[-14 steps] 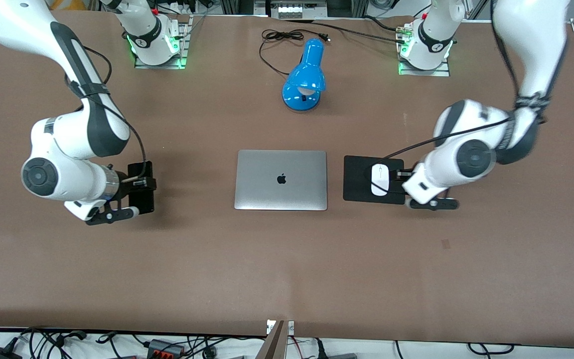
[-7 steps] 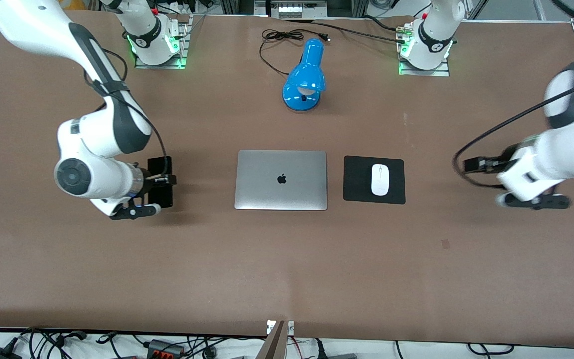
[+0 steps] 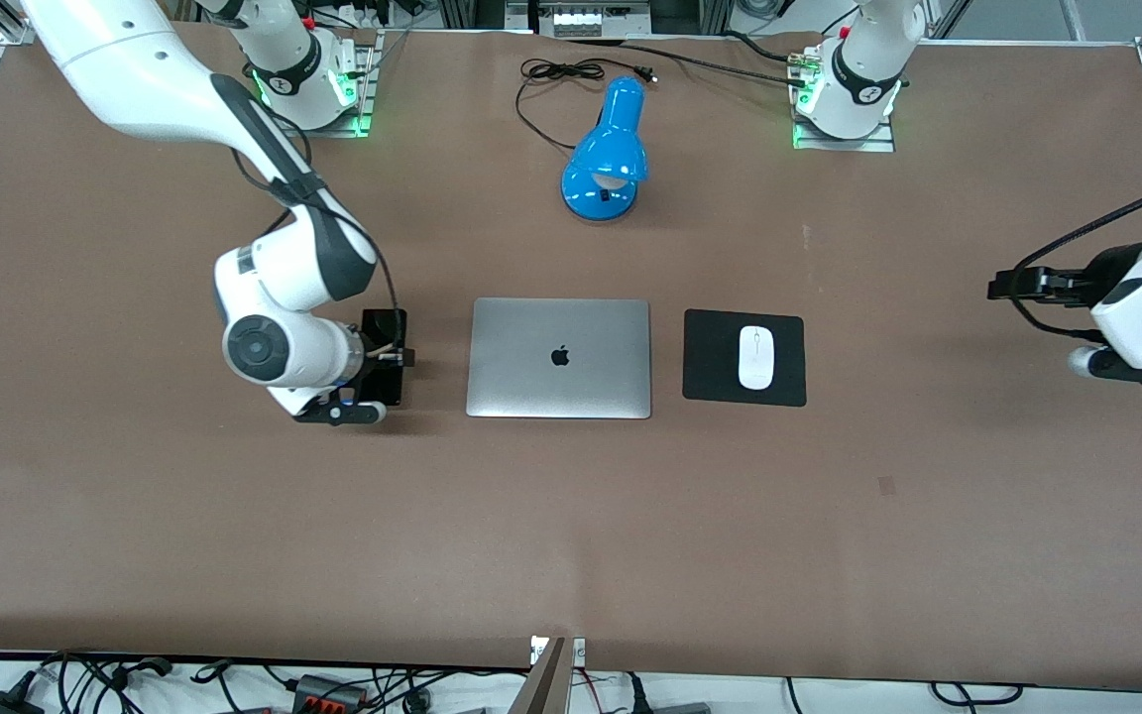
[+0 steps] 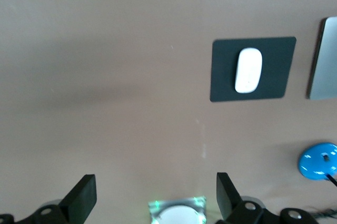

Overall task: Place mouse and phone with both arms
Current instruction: 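Release the mouse and raise the left gripper while the right gripper carries the phone, then lower the phone beside the laptop and open the right gripper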

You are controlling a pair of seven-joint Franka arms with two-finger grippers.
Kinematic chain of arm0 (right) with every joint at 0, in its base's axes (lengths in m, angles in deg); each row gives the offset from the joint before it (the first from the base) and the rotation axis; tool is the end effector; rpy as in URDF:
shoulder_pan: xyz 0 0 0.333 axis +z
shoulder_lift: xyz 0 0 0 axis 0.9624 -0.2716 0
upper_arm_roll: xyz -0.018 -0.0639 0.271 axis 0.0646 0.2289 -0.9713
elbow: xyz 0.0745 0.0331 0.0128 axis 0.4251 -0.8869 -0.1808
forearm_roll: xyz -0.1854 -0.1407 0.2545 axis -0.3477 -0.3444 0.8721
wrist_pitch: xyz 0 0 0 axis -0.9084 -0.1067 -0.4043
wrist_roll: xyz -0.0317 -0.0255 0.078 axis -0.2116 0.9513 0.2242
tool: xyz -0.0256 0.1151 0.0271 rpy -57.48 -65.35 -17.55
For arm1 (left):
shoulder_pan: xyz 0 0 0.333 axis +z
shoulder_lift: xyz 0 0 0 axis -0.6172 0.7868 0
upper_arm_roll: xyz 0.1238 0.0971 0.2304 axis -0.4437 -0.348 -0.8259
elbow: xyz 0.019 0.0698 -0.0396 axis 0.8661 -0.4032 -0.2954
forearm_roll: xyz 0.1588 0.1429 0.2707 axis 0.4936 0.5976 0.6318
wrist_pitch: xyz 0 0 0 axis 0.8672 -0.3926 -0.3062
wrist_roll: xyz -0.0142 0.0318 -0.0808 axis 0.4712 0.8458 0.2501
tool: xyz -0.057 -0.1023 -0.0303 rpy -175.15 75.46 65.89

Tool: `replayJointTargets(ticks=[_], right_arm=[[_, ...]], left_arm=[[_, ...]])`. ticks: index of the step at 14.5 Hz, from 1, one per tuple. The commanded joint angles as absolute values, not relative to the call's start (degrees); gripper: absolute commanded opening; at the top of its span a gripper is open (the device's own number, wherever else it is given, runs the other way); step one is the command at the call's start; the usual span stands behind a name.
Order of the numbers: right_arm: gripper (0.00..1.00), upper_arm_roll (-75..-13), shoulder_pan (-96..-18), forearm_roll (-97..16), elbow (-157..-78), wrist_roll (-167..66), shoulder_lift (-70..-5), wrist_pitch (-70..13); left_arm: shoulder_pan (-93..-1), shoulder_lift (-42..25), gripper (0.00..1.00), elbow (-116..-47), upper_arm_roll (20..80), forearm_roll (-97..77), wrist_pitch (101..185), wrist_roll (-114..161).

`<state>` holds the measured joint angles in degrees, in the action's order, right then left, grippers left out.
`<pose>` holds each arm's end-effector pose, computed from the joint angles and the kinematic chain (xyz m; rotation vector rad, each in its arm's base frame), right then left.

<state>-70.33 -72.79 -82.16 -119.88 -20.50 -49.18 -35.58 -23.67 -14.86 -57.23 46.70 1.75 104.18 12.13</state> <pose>0.5399 0.2062 0.2060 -3.0655 0.0570 0.3907 0.5580 0.0211 0.4844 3.0525 -0.1450 -0.4438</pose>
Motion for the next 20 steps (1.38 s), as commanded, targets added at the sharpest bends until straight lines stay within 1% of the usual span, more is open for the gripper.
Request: replayJointTargets(ticks=[1, 4, 5, 6, 7, 8, 9, 11, 14, 16, 17, 18, 19, 20], right_arm=[[0.33, -70.47, -70.74, -82.83, -123.35, -14.93, -48.21, -39.82], [0.33, -70.29, -69.15, -82.92, -123.53, -12.98, -49.35, -42.1], [0.33, -70.21, -69.23, -83.01, -123.53, -12.97, -49.96, -42.46], [0.33, -70.2, -69.32, -83.53, -123.61, -12.97, -50.06, -42.46], [0.33, -70.2, -69.06, -84.23, -123.62, -12.97, -50.06, -42.46], [0.33, -70.2, -68.71, -84.33, -123.62, -12.89, -50.06, -42.46], [0.33, -70.2, -68.1, -84.5, -123.53, -12.97, -50.32, -42.55], [0.33, -70.2, -68.0, -88.88, -123.44, -12.89, -50.76, -42.82], [0.33, -70.03, -68.0, -89.34, -123.09, -12.8, -51.2, -42.82], [0.33, -70.03, -68.0, -89.34, -122.91, -12.18, -51.73, -42.9], [0.34, -70.03, -68.0, -89.43, -122.91, -12.18, -51.9, -43.17], [0.52, -70.03, -67.92, -89.34, -122.83, -12.18, -51.82, -43.34], [1.0, -70.12, -67.91, -88.9, -122.56, -11.57, -51.82, -43.43], [1.0, -70.12, -68.0, -88.99, -121.95, -10.35, -51.82, -43.17]], left_arm=[[-34.05, -23.75, 1.0, -68.56, 34.0, -0.42, 112.9, 9.27], [-37.05, -33.24, 1.0, -79.2, 32.82, -0.69, 118.8, 10.06], [-37.93, -35.1, 1.0, -79.75, 31.87, -0.78, 119.07, 10.32], [-39.94, -35.64, 1.0, -79.93, 29.33, -1.13, 119.16, 10.33], [-43.35, -35.82, 1.0, -80.02, 24.78, -3.74, 119.16, 10.33], [-45.56, -35.82, 1.0, -80.11, 21.78, -5.33, 119.51, 10.33], [-45.5, -35.82, 1.0, -80.2, 21.57, -5.26, 120.91, 9.54], [-45.41, -35.73, 1.0, -80.2, 21.57, -4.13, 121.8, 8.83], [-43.93, -35.55, 1.0, -79.93, 21.57, -4.03, 122.32, 8.83], [-42.42, -35.82, 1.0, -80.02, 21.57, -4.82, 125.22, 8.83], [-42.42, -35.82, 1.0, -79.93, 21.83, -4.39, 125.14, 8.92], [-42.42, -35.82, 1.0, -79.93, 22.18, -4.3, 125.14, 8.92], [-42.42, -35.73, 1.0, -79.93, 22.19, -4.12, 124.88, 8.92], [-42.42, -35.73, 1.0, -79.59, 22.36, -4.03, 124.09, 9.01]])
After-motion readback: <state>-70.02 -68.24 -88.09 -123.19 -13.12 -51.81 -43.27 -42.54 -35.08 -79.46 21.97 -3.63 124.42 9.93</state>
